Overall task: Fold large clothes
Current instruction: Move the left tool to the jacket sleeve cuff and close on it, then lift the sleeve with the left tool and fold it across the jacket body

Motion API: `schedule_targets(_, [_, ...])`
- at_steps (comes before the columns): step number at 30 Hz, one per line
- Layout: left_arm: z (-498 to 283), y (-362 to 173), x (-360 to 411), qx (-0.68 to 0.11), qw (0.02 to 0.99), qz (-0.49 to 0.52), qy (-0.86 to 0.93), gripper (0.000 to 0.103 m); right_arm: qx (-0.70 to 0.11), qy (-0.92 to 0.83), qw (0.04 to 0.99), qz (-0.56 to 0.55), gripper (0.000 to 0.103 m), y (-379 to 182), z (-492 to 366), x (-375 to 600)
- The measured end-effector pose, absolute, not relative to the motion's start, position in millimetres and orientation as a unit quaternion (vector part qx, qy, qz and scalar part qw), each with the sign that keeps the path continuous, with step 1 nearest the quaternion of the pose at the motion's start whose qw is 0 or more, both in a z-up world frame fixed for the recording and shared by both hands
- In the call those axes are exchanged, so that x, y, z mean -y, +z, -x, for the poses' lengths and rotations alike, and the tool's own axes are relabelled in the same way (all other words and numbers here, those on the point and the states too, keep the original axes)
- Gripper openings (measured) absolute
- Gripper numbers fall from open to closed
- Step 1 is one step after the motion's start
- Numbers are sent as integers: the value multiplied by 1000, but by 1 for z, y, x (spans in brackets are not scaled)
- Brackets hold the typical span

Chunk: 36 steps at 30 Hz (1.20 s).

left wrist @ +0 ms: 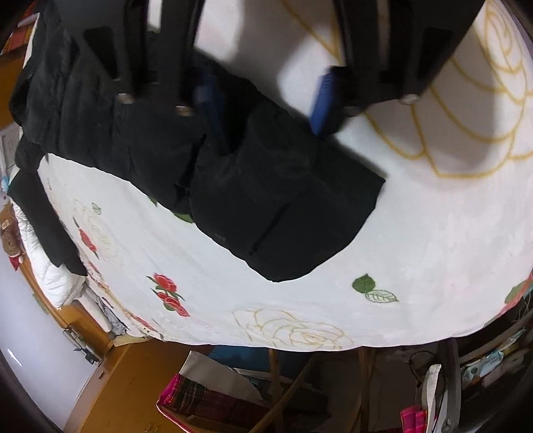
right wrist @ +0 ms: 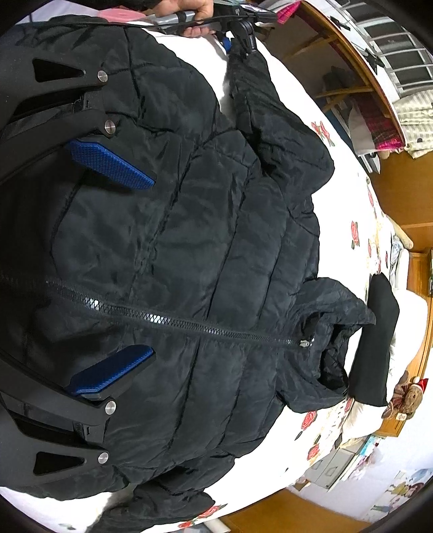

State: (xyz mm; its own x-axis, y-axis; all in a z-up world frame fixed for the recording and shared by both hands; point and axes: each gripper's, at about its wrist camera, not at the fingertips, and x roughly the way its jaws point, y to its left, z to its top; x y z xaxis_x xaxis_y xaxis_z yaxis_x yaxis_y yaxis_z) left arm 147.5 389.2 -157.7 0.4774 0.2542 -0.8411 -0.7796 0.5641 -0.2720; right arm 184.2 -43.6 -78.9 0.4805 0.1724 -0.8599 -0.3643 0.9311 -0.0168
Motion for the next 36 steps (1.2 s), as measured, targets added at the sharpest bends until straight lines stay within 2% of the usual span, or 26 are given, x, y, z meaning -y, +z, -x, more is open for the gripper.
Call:
schedule_targets(2, [-149, -157, -392, -392, 794, 339, 317, 18, -486, 153, 855, 97, 95, -79, -185, 47])
schedule_targets(6, [-147, -145, -390, -383, 807, 330, 305, 10, -485, 145, 857, 97, 95, -77, -183, 53])
schedule_targets(16, [-149, -69, -361, -341, 860, 283, 253, 7, -482, 132, 858, 114, 95, -67, -169, 63])
schedule_targets(25, [-160, 2, -298, -311, 905, 234, 170, 7, -466, 120, 873, 84, 94, -42, -161, 87])
schedule_targets(36, [-186, 37, -206, -311, 929, 185, 76, 5, -445, 117, 887, 35, 94, -19, -160, 124])
